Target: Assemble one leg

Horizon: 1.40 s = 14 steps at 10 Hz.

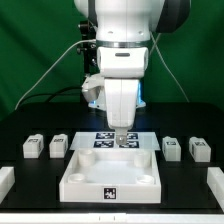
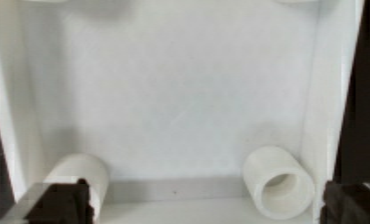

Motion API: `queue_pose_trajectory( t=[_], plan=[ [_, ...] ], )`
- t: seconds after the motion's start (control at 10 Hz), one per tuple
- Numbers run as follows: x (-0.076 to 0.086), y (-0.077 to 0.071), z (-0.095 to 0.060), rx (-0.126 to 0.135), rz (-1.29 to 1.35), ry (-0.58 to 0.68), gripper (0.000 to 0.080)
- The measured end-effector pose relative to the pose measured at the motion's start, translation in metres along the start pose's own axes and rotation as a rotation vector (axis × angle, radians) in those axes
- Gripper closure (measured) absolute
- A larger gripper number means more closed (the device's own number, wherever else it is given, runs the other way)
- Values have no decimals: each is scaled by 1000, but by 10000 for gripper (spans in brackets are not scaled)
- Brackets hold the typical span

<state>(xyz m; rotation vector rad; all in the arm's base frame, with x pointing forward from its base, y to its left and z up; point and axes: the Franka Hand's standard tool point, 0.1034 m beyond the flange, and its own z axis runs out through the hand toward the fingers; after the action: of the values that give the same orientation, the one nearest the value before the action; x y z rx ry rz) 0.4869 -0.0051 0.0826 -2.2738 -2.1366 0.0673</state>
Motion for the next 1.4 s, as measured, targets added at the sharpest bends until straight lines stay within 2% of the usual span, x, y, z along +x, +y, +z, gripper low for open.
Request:
queue_pose_trajectory(
  t=[0.2, 0.3, 0.5, 0.6, 0.8, 0.9, 1.0, 1.1, 1.2, 1.3, 1.4],
  plan=[
    [-1, -1, 2, 5, 3, 0, 150],
    [-7, -10, 12, -1, -21, 1, 150],
    [-25, -58, 47, -14, -73, 13, 150],
    [-32, -69, 61, -21, -74, 20, 150],
    [-33, -69, 76, -5, -60, 27, 150],
    [-33, -69, 75, -6, -60, 26, 150],
    [-34, -69, 76, -4, -60, 26, 246],
    [-34, -70, 76, -3, -60, 27, 381],
    [-34, -70, 76, -3, -60, 27, 381],
    [-34, -70, 76, -3, -60, 27, 573],
    [-34, -70, 77, -2, -60, 27, 705]
  ],
)
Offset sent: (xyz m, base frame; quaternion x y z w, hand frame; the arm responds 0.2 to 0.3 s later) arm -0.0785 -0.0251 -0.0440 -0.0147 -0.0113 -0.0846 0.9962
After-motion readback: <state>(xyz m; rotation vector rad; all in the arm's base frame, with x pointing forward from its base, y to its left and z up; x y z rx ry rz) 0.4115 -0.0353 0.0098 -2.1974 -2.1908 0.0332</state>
